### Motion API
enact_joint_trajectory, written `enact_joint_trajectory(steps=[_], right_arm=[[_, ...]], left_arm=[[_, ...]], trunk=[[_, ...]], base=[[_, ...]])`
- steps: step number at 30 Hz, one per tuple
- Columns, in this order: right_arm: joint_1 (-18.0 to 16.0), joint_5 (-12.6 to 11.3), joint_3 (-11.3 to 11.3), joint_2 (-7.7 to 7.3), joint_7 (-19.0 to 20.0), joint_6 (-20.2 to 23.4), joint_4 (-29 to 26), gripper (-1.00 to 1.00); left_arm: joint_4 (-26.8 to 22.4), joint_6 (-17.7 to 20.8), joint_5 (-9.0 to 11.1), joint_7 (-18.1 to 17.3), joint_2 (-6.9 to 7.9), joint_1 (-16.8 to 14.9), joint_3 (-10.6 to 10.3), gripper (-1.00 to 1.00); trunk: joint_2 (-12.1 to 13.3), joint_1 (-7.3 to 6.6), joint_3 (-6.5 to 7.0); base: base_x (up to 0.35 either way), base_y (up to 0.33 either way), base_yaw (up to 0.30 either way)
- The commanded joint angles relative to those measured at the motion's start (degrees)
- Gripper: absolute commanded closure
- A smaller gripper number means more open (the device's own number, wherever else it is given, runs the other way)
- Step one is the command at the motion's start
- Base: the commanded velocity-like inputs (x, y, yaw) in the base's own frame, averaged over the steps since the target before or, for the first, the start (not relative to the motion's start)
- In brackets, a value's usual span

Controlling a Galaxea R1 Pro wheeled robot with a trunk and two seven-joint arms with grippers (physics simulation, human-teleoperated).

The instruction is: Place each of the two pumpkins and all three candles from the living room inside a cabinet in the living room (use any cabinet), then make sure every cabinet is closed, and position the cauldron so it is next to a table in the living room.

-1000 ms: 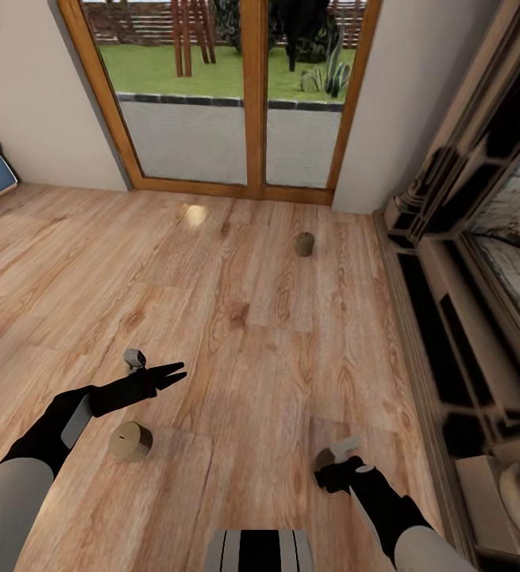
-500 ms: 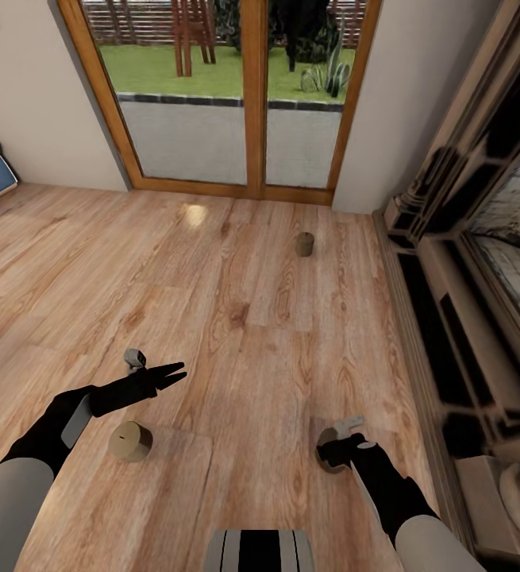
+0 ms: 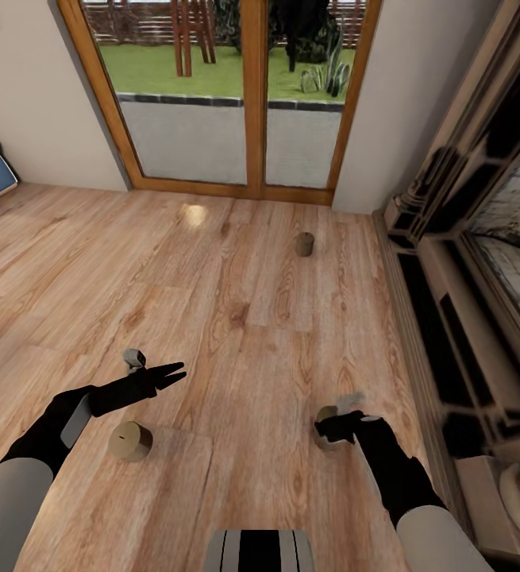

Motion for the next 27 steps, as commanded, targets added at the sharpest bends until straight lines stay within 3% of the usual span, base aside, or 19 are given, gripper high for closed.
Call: enact_joint_trajectory(steps=[1, 4, 7, 8, 10, 17, 21, 27], right_arm=[[0.02, 0.25, -0.4, -0.22, 7.3, 3.17, -5.05, 1.0], [0.02, 0.24, -2.53, -0.32, 12.99, 4.12, -8.21, 1.0], [0.02, 0.24, -7.6, -0.12, 19.28, 4.48, -11.94, 1.0], [0.02, 0.24, -10.77, 0.07, 23.68, 4.59, -14.54, 1.0], [0.02, 0.21, -13.75, 0.26, 27.55, 4.83, -18.79, 1.0], [0.02, 0.09, -15.2, 0.32, 29.15, 5.36, -23.46, 1.0], [0.43, 0.07, -15.27, 0.32, 29.22, 5.33, -23.58, 1.0], [0.7, 0.12, -15.28, 0.31, 29.22, 5.29, -23.55, 1.0]], left_arm=[[-0.01, 0.0, 0.0, 0.0, 0.69, 0.02, 0.02, -1.0], [-0.05, 0.0, 0.0, 0.0, 1.07, 0.0, 0.08, -1.0], [-0.05, 0.0, -0.05, 0.06, 1.27, 0.01, 1.1, -1.0], [-0.08, 0.0, -0.07, 0.03, 1.29, 0.01, 2.68, -1.0], [-0.12, 0.0, -0.09, 0.01, 1.45, -0.01, 4.57, -1.0], [-0.18, 0.0, -0.16, 0.13, 2.92, 0.03, 5.38, -1.0], [-0.18, 0.07, -0.31, 0.46, 4.78, -0.01, 5.48, -1.0], [-0.33, 0.15, -0.59, 0.77, 5.57, 0.04, 5.49, -1.0]], trunk=[[0.0, 0.0, -0.01], [0.0, 0.0, -0.01], [0.0, 0.0, -0.01], [0.0, 0.0, -0.01], [0.0, 0.0, -0.01], [0.0, 0.0, -0.01], [0.0, 0.0, -0.01], [0.0, 0.0, -0.01]], base=[[0.0, 0.0, 0.0], [0.0, 0.0, 0.0], [0.0, 0.0, 0.0], [0.0, 0.0, 0.0], [0.0, 0.0, 0.002], [0.0, 0.0, 0.187], [0.0, 0.0, 0.282], [0.0, 0.0, 0.287]])
